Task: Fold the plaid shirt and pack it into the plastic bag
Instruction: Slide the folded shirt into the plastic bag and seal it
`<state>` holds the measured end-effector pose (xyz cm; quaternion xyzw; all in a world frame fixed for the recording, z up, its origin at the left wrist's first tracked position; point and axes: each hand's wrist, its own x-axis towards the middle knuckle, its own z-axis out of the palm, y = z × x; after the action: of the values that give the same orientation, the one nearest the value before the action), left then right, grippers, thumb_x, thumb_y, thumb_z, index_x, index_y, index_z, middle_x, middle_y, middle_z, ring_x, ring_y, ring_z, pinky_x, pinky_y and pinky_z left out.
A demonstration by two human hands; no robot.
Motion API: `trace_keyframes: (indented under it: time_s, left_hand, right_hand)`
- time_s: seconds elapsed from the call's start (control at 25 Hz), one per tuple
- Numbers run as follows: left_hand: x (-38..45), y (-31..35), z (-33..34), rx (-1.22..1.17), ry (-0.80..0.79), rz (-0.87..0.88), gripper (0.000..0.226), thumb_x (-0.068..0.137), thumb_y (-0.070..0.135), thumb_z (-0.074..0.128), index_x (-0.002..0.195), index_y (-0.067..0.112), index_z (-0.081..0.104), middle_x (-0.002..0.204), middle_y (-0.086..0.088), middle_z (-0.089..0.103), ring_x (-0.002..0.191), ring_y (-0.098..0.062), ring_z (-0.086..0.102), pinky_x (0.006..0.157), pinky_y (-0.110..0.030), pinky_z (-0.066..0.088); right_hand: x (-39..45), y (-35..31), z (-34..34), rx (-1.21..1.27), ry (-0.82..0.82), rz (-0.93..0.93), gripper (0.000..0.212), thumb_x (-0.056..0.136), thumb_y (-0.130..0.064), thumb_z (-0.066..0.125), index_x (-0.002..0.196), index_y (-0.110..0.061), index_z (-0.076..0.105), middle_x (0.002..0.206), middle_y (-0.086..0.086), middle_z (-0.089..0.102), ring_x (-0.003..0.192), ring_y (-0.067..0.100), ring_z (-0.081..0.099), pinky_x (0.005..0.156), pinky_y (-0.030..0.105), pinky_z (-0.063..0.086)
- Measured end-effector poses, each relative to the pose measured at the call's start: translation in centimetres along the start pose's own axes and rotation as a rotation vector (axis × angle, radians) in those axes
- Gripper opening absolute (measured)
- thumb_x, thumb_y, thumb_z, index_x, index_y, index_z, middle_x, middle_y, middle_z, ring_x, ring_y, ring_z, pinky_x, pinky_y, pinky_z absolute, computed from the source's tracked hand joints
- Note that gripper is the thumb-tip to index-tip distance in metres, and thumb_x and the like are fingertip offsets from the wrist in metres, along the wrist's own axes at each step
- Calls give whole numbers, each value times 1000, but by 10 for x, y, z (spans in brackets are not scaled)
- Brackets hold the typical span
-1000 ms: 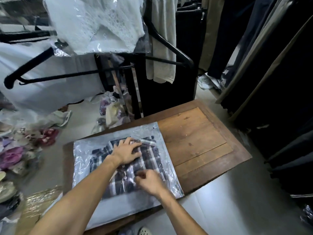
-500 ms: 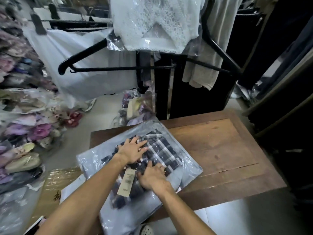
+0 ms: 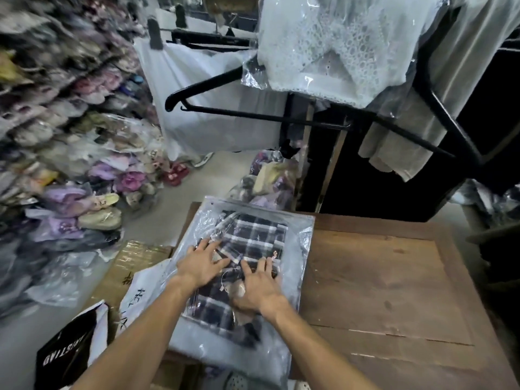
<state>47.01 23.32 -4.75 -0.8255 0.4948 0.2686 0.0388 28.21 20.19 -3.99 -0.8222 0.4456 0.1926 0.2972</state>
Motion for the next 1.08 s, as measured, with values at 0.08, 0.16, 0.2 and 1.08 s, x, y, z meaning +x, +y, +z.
trace_keyframes:
  time_s: [0.08,0.16,0.2,1.08]
  left_hand:
    - [-10,-3,-2,-27,14,-42,87,87,79,48,159,39,19,170,7,10,150,-38,23,114,-55,37]
    - [-12,-7,-4,-23,13,-67,95,81,83,52,159,39,20,170,7,11,150,-39,24,112,-58,39]
    - [-12,-9,-5,-26,7,-76,98,78,85,52,159,39,21,170,6,11,149,-39,24,111,-61,39]
    - [-36,-57,-1,-85,137,-187,60,99,60,47,154,40,35,157,-10,36,140,-35,36,110,-54,35]
  right_hand:
    - [7,2,-3,21,18,-53,92,94,-52,60,163,-31,3,168,25,-7,155,43,-11,123,67,4]
    - [13,2,-7,22,40,-79,93,91,-52,67,162,-34,9,169,22,-1,156,41,-6,123,65,7]
    - [16,1,-8,11,55,-84,95,89,-53,70,162,-36,11,168,20,3,157,39,-3,123,65,10]
    - [-1,69,5,767,447,323,43,92,-17,75,133,-16,62,133,14,43,121,37,55,109,35,42]
